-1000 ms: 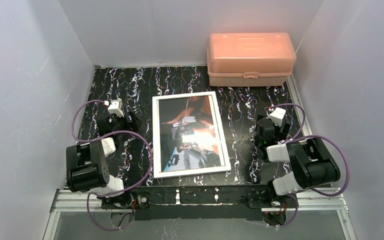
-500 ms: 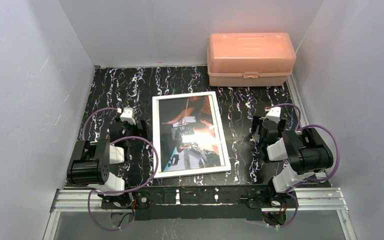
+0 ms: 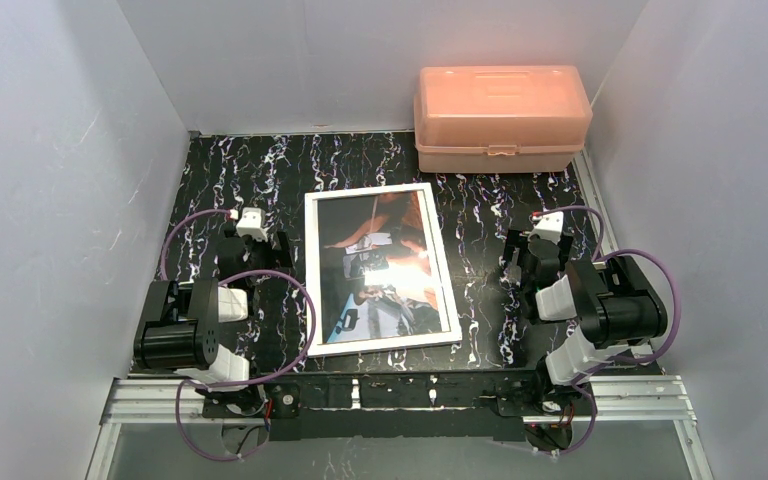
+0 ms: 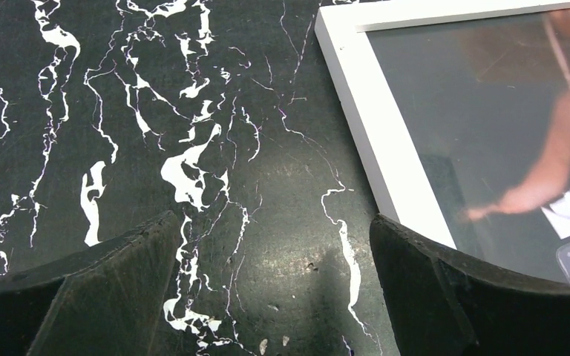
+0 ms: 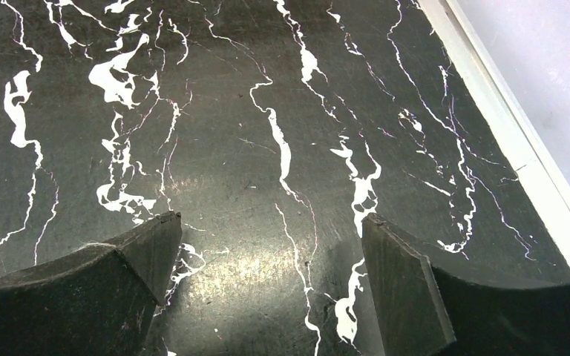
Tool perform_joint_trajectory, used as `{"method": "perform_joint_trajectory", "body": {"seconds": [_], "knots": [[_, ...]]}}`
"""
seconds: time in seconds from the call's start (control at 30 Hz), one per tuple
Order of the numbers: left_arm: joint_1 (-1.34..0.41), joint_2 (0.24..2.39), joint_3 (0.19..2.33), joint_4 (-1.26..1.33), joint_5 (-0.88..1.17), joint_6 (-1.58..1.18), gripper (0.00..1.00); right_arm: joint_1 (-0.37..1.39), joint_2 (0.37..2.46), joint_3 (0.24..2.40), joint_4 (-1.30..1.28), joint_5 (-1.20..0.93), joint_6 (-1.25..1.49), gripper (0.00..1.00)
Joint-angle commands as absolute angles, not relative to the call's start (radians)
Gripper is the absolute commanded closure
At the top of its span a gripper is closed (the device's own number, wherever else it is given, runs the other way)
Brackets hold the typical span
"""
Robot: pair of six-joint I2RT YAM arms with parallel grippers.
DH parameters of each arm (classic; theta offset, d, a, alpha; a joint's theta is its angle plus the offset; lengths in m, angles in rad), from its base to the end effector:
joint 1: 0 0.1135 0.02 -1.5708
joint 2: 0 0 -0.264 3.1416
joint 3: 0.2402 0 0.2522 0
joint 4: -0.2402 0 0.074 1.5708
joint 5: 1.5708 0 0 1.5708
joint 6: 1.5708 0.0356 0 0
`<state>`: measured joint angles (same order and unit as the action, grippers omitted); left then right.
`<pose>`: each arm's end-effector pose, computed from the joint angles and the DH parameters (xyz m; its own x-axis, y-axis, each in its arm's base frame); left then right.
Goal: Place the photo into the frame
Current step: Reset both arms
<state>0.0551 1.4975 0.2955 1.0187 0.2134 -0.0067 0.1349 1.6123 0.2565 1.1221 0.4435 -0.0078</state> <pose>0.2519 0.0063 0.1501 -0.1830 -0.0166 -0.9830 0.1529 0.9872 -0.0452 0.2449 0.0178 0.1262 -0.2317 -0.0386 -0.9720 0.2904 0.9509 -0.1070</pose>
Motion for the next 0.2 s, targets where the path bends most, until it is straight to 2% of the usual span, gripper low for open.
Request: {"method": "perform_joint_trajectory", "body": {"seconds": [0.0, 0.17], "knots": [[0.055, 1.491, 0.301, 1.016, 0.192, 0.008, 0.02, 0.134, 1.609, 0.268, 1.186, 0.443, -0.018, 0.01], [0.055, 1.484, 0.297, 1.013, 0.193, 0.007, 0.02, 0.132, 1.609, 0.267, 1.185, 0.443, -0.018, 0.01]]}}
